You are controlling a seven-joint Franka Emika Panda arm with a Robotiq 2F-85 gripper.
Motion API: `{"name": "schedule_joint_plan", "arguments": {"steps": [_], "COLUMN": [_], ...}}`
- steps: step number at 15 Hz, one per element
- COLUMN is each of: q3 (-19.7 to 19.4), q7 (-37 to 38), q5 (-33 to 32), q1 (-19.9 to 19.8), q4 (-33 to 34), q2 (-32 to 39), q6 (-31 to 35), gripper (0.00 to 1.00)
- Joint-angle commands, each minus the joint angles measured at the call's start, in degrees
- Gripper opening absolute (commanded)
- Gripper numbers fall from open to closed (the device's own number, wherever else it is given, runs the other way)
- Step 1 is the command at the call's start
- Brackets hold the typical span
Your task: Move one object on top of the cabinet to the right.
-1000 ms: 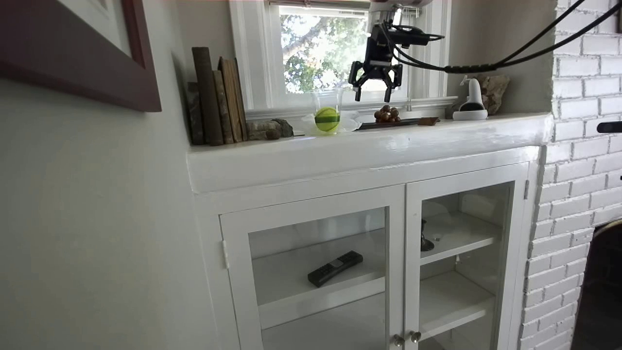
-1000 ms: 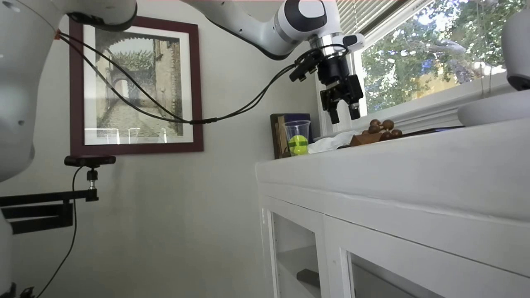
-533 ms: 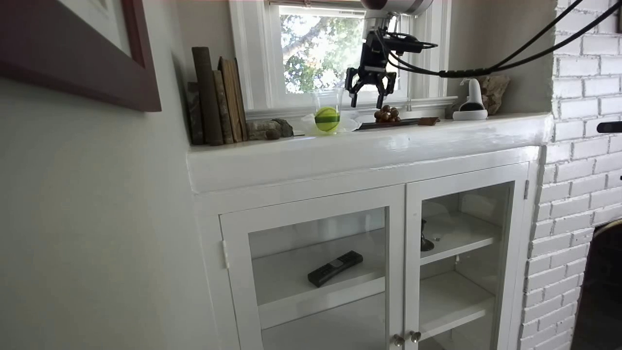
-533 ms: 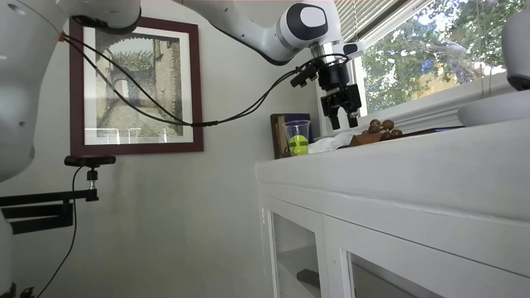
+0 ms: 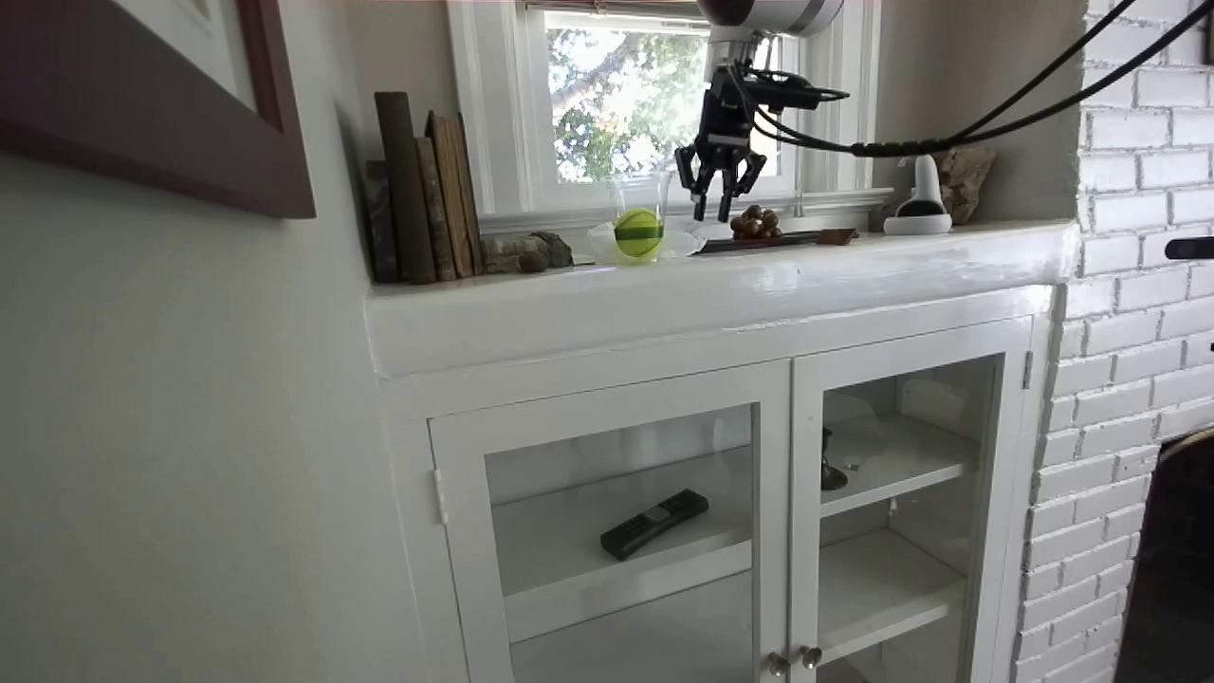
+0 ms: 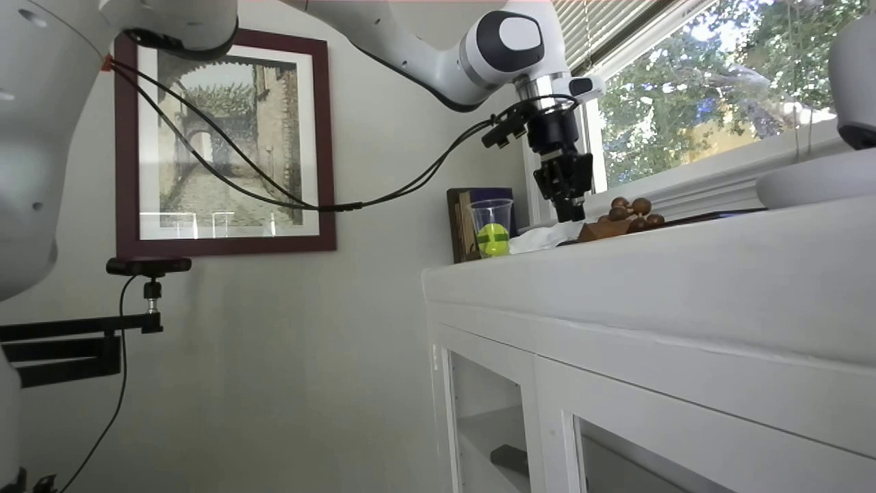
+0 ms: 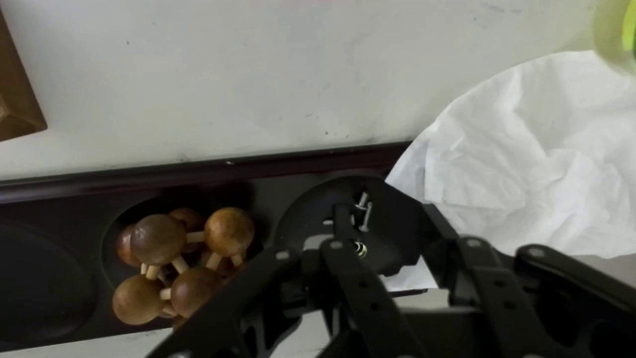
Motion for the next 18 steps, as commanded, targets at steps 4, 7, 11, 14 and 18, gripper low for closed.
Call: {"name": "schedule_joint_plan", "arguments": {"steps": [4,7,11,14,18], "q3": [-0.15,-0.21,-0.15,-0.16,-0.17], "q7": [0.69,1.06,1.67,1.88,2.23], "q5": [2.06,2.37,2.77,2.91,3.00], "q1": [-0.59,-0.72,-0.65,-0.63,-0.62], "q4": [1.71,1.73,1.81,1.86,1.80], "q2": [2.09,2.58,3.26,3.60,3.89], "q6": [1.43,1.88,2.34,2.28,2.32], "gripper": [0.47,0.37,0.21,0.26,0.31]}}
